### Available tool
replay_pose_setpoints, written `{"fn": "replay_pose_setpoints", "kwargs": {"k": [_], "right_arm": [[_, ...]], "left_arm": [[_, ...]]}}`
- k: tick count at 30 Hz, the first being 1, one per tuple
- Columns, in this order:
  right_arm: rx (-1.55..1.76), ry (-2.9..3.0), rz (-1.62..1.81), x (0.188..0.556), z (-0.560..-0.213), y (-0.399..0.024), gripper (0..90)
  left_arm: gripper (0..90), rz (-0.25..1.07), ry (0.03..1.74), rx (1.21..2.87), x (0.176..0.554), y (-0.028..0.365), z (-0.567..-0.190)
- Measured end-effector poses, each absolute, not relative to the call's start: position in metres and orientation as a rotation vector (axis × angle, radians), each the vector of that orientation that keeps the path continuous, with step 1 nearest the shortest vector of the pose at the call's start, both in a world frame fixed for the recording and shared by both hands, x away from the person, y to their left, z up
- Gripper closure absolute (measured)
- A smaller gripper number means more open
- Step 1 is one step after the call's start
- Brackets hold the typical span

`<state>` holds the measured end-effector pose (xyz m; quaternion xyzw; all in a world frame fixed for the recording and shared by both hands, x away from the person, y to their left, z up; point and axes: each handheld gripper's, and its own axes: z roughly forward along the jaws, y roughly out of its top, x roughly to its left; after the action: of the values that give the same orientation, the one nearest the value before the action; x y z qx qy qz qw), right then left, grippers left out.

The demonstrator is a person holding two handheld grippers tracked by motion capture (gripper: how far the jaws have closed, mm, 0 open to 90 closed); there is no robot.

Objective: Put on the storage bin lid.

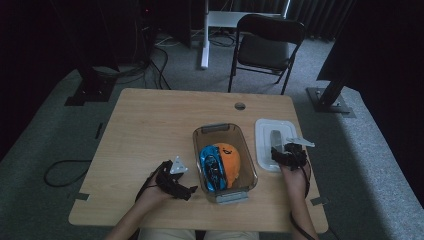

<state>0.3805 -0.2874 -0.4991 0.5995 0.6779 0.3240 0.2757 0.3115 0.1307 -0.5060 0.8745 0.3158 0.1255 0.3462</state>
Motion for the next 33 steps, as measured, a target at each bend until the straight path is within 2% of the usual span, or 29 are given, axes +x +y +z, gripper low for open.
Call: {"fn": "replay_pose_setpoints", "kwargs": {"k": [4,8,12,13,22,33], "right_arm": [[1.636,1.827,0.865,0.387,-0.506,-0.288,33.0],[1.655,1.840,0.858,0.390,-0.513,-0.287,44.5],[1.670,1.842,0.840,0.391,-0.512,-0.286,64.3],[1.667,1.853,0.858,0.391,-0.512,-0.286,66.6],[1.636,1.815,0.872,0.376,-0.503,-0.286,67.4],[1.580,1.768,0.964,0.343,-0.456,-0.283,67.5]], "left_arm": [[1.6,0.336,0.837,2.265,0.311,0.136,-0.508],[1.6,0.347,0.857,2.253,0.310,0.142,-0.510],[1.6,0.348,0.875,2.232,0.309,0.150,-0.510],[1.6,0.356,0.885,2.225,0.308,0.152,-0.510],[1.6,0.389,0.951,2.193,0.306,0.172,-0.512],[1.6,0.405,0.983,2.193,0.307,0.176,-0.515]]}}
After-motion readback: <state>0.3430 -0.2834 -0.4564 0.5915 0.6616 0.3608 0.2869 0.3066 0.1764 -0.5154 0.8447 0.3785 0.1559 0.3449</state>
